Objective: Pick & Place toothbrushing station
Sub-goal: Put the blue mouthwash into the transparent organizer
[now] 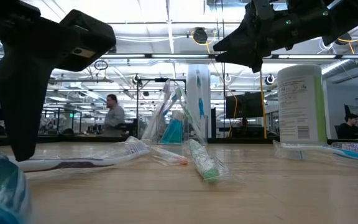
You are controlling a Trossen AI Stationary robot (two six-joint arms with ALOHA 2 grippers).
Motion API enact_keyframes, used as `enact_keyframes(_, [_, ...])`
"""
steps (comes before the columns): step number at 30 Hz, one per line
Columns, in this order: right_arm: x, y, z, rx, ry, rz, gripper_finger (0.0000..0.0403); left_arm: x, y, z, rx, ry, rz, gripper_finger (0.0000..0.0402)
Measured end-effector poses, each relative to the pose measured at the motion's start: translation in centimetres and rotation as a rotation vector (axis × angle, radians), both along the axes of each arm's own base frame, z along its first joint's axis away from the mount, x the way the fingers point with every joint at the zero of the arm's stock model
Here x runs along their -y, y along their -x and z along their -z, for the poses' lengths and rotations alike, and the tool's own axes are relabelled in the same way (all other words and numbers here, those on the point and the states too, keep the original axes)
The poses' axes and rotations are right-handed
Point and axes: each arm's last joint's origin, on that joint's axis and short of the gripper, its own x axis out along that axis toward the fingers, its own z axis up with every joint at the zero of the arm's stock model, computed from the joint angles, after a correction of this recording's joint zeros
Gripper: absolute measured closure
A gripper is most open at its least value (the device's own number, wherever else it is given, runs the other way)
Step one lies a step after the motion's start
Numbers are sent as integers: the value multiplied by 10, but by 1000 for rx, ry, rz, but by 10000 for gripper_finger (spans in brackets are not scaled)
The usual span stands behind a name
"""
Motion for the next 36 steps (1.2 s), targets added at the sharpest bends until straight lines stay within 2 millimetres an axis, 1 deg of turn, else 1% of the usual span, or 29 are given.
enact_keyframes(8, [0, 0, 0, 0, 0, 0, 222, -4, -4, 0, -2, 5, -23, 283])
enact_keyframes(13, [0, 0, 0, 0, 0, 0, 222, -9, -7, 0, 0, 7, -37, 306])
enact_keyframes(17, [0, 0, 0, 0, 0, 0, 222, -11, -10, 0, -5, 27, -66, 302])
enact_keyframes(23, [0, 0, 0, 0, 0, 0, 222, -12, -11, 0, -7, 27, -72, 275])
enact_keyframes(29, [0, 0, 0, 0, 0, 0, 222, -13, -14, 11, -33, 36, -95, 253])
enact_keyframes(33, [0, 0, 0, 0, 0, 0, 222, -15, -16, 14, -43, 34, -103, 248])
enact_keyframes(36, [0, 0, 0, -1, 0, 0, 222, -18, -18, 14, -54, 49, -132, 252])
